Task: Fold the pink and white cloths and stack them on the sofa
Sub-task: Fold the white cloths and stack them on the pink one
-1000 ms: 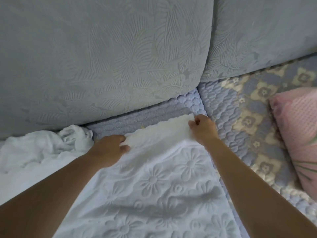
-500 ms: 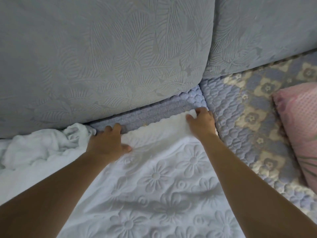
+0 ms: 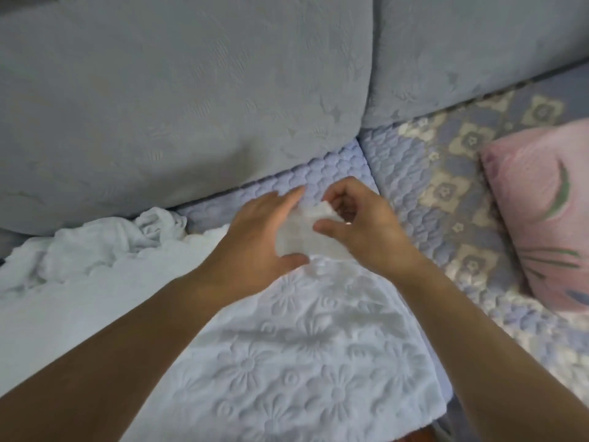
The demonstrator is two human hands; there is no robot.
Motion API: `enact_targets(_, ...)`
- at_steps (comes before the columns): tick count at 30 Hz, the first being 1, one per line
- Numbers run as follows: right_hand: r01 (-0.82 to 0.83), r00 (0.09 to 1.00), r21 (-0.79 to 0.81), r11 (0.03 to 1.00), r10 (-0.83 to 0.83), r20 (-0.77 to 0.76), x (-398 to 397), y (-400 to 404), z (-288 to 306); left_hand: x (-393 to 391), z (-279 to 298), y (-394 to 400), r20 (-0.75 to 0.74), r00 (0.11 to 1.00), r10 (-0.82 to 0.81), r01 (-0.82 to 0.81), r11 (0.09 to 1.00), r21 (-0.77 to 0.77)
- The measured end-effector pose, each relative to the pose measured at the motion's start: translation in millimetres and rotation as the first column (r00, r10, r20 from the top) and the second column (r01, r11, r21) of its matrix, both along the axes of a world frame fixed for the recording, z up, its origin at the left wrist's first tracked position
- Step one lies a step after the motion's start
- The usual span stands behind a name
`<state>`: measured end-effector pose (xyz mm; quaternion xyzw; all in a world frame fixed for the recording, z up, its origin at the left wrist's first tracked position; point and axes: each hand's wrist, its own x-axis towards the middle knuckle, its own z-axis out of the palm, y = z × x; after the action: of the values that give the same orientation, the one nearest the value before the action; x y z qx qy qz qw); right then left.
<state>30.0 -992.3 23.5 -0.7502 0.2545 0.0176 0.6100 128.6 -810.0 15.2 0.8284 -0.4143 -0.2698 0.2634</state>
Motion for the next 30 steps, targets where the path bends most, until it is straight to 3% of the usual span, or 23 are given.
enact_targets(2, 0.043, 0.997, 0.143, 0.989, -0.052, 0.060, -25, 13, 13, -12, 16, -21, -0.056, 0.998, -0.030, 0.032, 0.998, 0.044)
enact_targets(4, 0.160, 0.985, 0.176, 0.971, -0.169, 0.038, -64, 10, 1, -15, 24, -33, -0.022, 1.000, -0.004, 0.005, 0.998, 0.067)
enact_targets(6, 0.201, 0.965, 0.015, 0.980, -0.195, -0.178, -122, 1, -28, -11, 30, -42, -0.004, 0.999, 0.041, -0.041, 0.997, 0.065)
enact_targets(9, 0.081, 0.841, -0.154, 0.985, -0.151, -0.519, -221, -5, -63, 4, 40, -66, 0.103, 0.995, -0.001, -0.013, 0.990, 0.139)
enact_targets(15, 0.087, 0.763, -0.191, 0.978, -0.189, -0.618, -327, 9, -93, 10, 36, -138, 0.276, 0.933, -0.230, 0.110, 0.915, 0.389)
enact_targets(17, 0.144, 0.756, -0.239, 0.960, -0.263, -0.600, -342, 14, -101, 10, 31, -154, 0.286, 0.930, -0.232, 0.055, 0.855, 0.515)
enact_targets(19, 0.216, 0.774, -0.252, 0.943, -0.323, -0.545, -349, 20, -104, 7, 26, -161, 0.234, 0.965, -0.119, -0.039, 0.815, 0.578)
enact_targets(22, 0.162, 0.809, -0.235, 0.958, -0.265, -0.524, -352, 30, -108, -10, 18, -166, 0.074, 0.982, 0.173, -0.185, 0.809, 0.559)
enact_targets(25, 0.181, 0.800, -0.212, 0.960, -0.269, -0.537, -353, 28, -110, -21, 19, -167, -0.172, 0.883, 0.436, -0.286, 0.792, 0.539)
enact_targets(30, 0.152, 0.781, -0.282, 0.947, -0.290, -0.554, -362, 35, -109, -15, 25, -163, -0.348, 0.715, 0.606, -0.373, 0.753, 0.543)
